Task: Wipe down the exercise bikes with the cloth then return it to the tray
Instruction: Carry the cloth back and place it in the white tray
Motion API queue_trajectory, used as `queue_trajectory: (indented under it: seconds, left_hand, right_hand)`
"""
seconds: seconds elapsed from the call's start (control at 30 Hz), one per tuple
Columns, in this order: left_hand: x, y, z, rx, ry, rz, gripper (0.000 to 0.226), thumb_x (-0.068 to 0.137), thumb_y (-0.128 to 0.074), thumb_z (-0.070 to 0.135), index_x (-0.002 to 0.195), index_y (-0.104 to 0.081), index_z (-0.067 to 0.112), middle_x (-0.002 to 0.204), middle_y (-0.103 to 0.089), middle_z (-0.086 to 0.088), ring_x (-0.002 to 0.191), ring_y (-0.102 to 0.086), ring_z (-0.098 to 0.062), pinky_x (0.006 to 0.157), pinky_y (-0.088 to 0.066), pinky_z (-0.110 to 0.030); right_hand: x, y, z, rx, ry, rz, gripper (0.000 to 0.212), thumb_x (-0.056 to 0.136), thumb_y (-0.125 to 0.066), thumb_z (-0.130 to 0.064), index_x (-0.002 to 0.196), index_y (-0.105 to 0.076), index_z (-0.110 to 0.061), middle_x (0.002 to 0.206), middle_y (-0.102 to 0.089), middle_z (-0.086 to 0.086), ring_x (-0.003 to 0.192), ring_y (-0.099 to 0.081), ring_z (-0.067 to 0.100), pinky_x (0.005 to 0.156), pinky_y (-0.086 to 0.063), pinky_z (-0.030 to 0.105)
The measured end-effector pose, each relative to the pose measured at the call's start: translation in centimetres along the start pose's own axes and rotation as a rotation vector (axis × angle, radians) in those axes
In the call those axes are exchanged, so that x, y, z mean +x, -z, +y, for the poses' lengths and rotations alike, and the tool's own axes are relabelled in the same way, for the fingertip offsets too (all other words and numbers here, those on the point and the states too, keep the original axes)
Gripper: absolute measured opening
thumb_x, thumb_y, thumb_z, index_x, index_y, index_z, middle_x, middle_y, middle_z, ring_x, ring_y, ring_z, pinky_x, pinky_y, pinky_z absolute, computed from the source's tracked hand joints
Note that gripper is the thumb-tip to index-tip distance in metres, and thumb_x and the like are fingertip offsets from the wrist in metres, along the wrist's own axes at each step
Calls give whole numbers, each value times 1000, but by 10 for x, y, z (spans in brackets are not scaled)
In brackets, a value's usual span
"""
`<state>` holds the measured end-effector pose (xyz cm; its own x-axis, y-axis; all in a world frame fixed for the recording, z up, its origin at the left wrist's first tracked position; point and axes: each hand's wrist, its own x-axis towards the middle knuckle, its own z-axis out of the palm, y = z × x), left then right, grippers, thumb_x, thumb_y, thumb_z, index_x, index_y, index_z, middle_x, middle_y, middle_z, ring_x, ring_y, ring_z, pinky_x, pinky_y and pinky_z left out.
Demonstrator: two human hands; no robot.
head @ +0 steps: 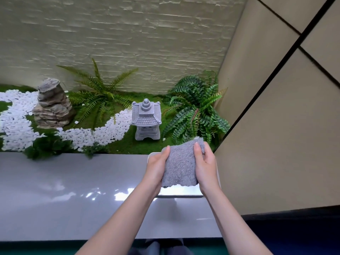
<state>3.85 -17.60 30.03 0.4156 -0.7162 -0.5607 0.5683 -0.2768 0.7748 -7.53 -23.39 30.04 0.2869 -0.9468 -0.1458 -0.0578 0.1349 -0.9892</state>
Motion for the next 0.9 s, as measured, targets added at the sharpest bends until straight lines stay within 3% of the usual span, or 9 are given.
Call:
queue_trajectory:
  seconds: [0.07, 0.13, 0.2, 0.3, 0.47, 0.6, 0.7, 0.8, 0.9]
  left_hand:
    - [6, -1, -7, 111, -181, 64, 25, 96, -53, 28, 92, -66, 7, 92, -71, -13, 86, -67, -26, 76, -52, -36]
    - [11, -1, -14, 214, -313, 128, 23, 97, -50, 27, 90, -61, 8, 92, -67, -16, 85, -64, -26, 77, -51, -40]
    - [20, -2, -22, 286, -369, 162, 24, 98, -48, 30, 89, -56, 9, 91, -63, -17, 84, -60, -30, 79, -49, -46]
    - [39, -2, -31, 354, -410, 176, 27, 96, -47, 36, 83, -49, 12, 81, -55, -16, 73, -51, -21, 75, -46, -47]
    - [90, 4, -56, 487, -357, 183, 37, 89, -46, 48, 80, -42, 12, 72, -49, -16, 66, -44, -21, 63, -37, -37]
    - [134, 15, -89, 590, -220, 197, 23, 95, -48, 38, 78, -45, 23, 67, -51, 0, 69, -49, -26, 65, -40, -37]
    - [169, 27, -115, 654, -156, 160, 15, 94, -50, 36, 89, -55, 22, 77, -63, -5, 76, -60, -27, 69, -48, -38]
    - [201, 38, -142, 704, -102, 149, 8, 92, -56, 30, 85, -57, 29, 69, -59, 2, 71, -58, -23, 64, -47, -34]
    - [228, 47, -164, 695, -50, 151, 7, 91, -60, 26, 91, -61, 19, 76, -58, -6, 78, -59, -31, 73, -50, -43]
  right_hand:
    - [1, 1, 6, -47, 21, 16, 26, 100, -48, -31, 94, -55, -7, 93, -61, 23, 84, -59, 32, 78, -49, 47]
    - [3, 0, 13, -104, 41, 67, 34, 99, -48, -32, 89, -50, 1, 83, -55, 24, 77, -51, 28, 70, -44, 39]
    - [9, 0, 21, -130, 36, 114, 37, 98, -48, -33, 84, -48, 1, 73, -50, 11, 70, -46, 12, 65, -35, 32]
    - [26, 4, 36, -73, -69, 78, 35, 98, -50, -34, 88, -48, 0, 76, -52, 10, 72, -49, 18, 67, -39, 34]
    - [64, 16, 84, -162, -162, 0, 41, 97, -48, -38, 88, -40, 1, 72, -45, 21, 71, -43, 20, 67, -34, 36]
    - [89, 19, 133, -317, -254, -54, 31, 98, -45, -38, 83, -41, -11, 66, -51, 2, 67, -48, 20, 64, -34, 33]
    - [106, 23, 171, -422, -310, -102, 24, 98, -45, -34, 87, -43, -13, 74, -58, 3, 74, -55, 25, 65, -40, 35]
    - [124, 25, 208, -484, -354, -115, 20, 99, -45, -30, 94, -48, -11, 83, -63, 13, 83, -59, 34, 74, -46, 41]
    - [138, 27, 242, -539, -390, -133, 20, 99, -43, -30, 101, -49, -10, 93, -63, 19, 88, -58, 35, 77, -46, 40]
